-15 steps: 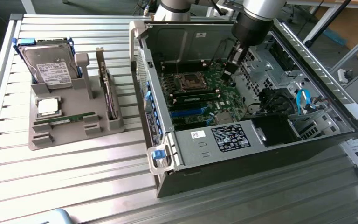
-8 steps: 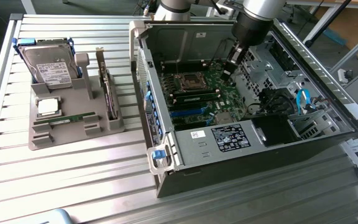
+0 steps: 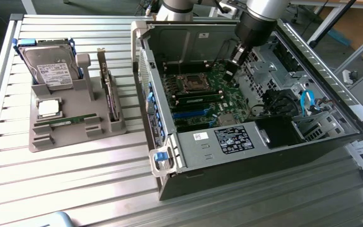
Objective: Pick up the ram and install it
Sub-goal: 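Press down the ram until it locks into place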
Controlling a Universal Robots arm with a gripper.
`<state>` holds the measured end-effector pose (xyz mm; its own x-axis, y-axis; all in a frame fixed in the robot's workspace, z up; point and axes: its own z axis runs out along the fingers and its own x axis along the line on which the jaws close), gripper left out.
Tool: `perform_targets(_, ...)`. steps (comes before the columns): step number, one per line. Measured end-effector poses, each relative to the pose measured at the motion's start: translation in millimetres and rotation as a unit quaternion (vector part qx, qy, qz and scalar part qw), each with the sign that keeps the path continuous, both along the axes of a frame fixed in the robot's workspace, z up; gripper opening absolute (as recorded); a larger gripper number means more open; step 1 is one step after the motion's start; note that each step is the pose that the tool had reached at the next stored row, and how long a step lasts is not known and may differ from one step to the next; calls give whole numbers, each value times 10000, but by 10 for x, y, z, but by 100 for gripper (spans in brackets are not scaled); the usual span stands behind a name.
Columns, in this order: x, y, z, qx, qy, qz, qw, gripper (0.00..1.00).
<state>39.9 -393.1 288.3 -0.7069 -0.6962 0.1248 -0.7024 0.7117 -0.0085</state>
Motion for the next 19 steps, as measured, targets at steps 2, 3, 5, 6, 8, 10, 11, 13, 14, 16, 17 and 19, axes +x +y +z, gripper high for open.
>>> perform_targets(2, 0, 0, 0, 0, 0, -82, 10000, 11)
perform_targets(3, 0, 0, 0, 0, 0, -130, 9999, 11)
perform_targets(5, 0, 0, 0, 0, 0, -226, 9997, 11)
perform_targets(6, 0, 0, 0, 0, 0, -260, 9997, 11)
perform_targets(8, 0, 0, 0, 0, 0, -338, 9994, 11)
perform_targets(10, 0, 0, 0, 0, 0, -418, 9991, 11)
perform_targets(11, 0, 0, 0, 0, 0, -466, 9989, 11)
perform_targets(13, 0, 0, 0, 0, 0, -570, 9984, 11)
perform_targets(14, 0, 0, 0, 0, 0, -605, 9982, 11)
perform_targets(16, 0, 0, 0, 0, 0, -679, 9977, 11)
perform_targets(17, 0, 0, 0, 0, 0, -713, 9975, 11)
perform_targets(19, 0, 0, 0, 0, 0, -788, 9969, 11)
